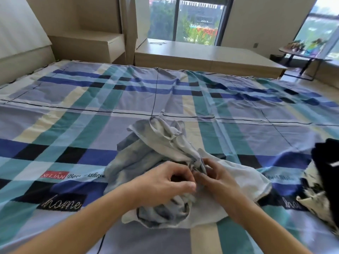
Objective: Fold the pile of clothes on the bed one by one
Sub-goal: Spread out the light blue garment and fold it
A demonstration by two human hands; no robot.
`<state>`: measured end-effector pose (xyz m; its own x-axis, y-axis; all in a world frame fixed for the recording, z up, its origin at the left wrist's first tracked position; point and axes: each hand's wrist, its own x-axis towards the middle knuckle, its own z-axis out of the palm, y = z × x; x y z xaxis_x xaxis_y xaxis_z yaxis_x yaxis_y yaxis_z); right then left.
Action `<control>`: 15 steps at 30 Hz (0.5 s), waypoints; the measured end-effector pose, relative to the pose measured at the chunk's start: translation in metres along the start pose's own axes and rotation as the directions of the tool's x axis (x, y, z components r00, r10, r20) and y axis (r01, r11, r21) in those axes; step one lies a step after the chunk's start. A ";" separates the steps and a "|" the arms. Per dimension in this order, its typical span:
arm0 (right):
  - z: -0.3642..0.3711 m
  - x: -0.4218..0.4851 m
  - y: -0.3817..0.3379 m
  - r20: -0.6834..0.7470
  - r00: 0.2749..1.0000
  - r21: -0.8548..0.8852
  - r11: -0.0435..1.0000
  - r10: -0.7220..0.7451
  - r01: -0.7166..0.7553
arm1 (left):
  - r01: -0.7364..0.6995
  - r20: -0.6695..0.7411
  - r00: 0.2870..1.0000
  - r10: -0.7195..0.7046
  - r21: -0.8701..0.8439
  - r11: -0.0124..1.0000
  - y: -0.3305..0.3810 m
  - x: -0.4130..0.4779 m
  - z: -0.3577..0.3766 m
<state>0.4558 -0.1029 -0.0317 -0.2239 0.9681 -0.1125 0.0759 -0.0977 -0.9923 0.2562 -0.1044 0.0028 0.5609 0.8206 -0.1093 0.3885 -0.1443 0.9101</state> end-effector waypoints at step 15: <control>-0.002 -0.008 -0.013 0.299 0.954 0.647 0.740 -0.023 -0.185 | 0.154 -0.190 0.970 -0.153 -0.007 0.988 -0.015 -0.004 -0.007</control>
<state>0.4589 -0.1089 -0.0177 -0.5057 0.8569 -0.1004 -0.5305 -0.4006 -0.7470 0.2428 -0.1016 -0.0073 0.3461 0.9228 -0.1693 0.4652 -0.0121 0.8851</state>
